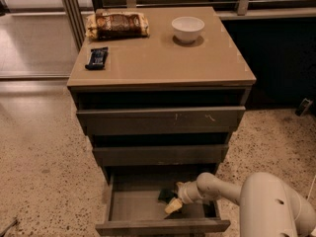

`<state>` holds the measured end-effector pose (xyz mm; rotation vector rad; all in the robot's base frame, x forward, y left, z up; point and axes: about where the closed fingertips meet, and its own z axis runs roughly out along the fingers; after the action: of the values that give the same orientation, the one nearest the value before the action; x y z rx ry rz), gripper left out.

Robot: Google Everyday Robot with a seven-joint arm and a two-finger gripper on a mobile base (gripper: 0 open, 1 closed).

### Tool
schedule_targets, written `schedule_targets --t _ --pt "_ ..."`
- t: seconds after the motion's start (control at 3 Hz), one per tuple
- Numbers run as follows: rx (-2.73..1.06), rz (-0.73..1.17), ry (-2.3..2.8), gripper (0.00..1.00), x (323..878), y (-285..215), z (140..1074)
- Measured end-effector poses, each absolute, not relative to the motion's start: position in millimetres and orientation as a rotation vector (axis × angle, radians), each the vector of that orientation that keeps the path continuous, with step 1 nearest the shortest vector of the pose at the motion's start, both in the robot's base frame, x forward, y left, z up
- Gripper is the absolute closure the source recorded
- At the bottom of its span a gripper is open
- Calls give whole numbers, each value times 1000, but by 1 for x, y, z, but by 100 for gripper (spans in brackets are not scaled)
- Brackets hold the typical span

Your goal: Pick sponge from bottom drawer and place on counter

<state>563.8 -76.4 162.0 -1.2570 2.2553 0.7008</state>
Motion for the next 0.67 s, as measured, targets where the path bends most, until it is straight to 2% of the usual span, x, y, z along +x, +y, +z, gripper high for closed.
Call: schedule_targets --t 0.67 --pt "-1349 565 2212 15 570 -61 129"
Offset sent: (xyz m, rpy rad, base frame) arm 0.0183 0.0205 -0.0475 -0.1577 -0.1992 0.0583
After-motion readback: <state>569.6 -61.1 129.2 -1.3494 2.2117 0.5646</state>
